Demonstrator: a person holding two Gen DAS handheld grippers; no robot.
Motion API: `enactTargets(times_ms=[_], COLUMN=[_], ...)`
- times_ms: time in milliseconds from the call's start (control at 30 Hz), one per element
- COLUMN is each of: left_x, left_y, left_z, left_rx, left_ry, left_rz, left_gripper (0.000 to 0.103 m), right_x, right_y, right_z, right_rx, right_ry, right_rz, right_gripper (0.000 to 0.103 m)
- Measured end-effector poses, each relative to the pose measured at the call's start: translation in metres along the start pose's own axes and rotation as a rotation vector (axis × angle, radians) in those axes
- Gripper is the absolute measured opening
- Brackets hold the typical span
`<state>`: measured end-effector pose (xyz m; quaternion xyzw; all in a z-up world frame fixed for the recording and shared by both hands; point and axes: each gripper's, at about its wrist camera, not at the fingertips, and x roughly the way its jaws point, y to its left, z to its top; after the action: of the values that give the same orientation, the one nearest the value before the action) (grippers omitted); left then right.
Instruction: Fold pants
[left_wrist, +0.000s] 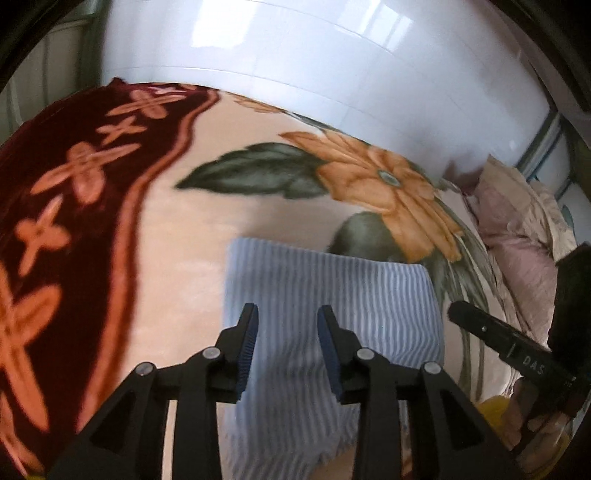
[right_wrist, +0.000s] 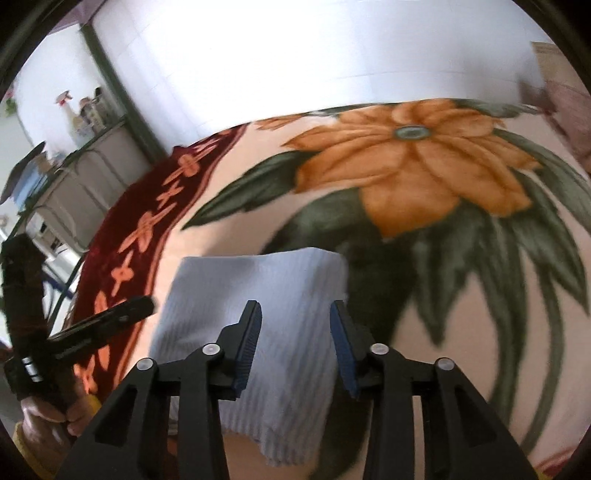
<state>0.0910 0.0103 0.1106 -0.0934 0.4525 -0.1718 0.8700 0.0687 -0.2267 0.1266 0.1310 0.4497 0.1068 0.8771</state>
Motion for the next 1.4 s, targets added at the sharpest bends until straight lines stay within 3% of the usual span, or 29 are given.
enactTargets(times_ms=[167,300,433,567,733,867,1033,1233,1400], left_x=[0.047,0.072,0.077,0.063,0.027,0.003,-0.004,0.003,-0.005], left_y=[-0.002,0.011,0.021,0.022,0.017,0.011,0.021,0.03,0.026], left_z=[0.008,0.012,0.016,0.016,0.002,-0.023,-0.058,-0.079,-0.083], left_rx=[0.038,0.017,-0.042,-0.064,-0.057,-0.057,-0.133,-0.152,-0.131], left_ry=[0.058,0.087,0.084,0.083,0.092,0.116,0.153,0.207,0.188], left_rz=[0.017,0.035,0.021,0.007,0.008,0.007,0.023,0.089,0.111], left_gripper=[0.027,0.017,0.013,0.014,0.029,0.058,0.061,0.061,0.061], right_x=[0.046,0.062,0.071,0.048,0.008,-0.007,0.007,0.036,0.017], right_y=[-0.002,-0.011,-0.01,-0.002,0.019,0.035,0.037,0.007,0.011], right_z=[0.001,0.008,0.02,0.02,0.0,-0.032,-0.074,-0.111,-0.107], right_rx=[-0.059,-0.084,-0.113,-0.094,-0.104,-0.104,-0.127,-0.018,-0.006], right_ry=[0.069,0.063,0.068,0.049,0.033,0.07,0.153,0.322,0.272], right_rz=[-0.076,-0.092,-0.123,-0.101,-0.058,0.03,0.013,-0.071,-0.033], right_gripper=[0.028,0.028,0.028,0.028,0.028,0.028,0.028,0.028,0.028])
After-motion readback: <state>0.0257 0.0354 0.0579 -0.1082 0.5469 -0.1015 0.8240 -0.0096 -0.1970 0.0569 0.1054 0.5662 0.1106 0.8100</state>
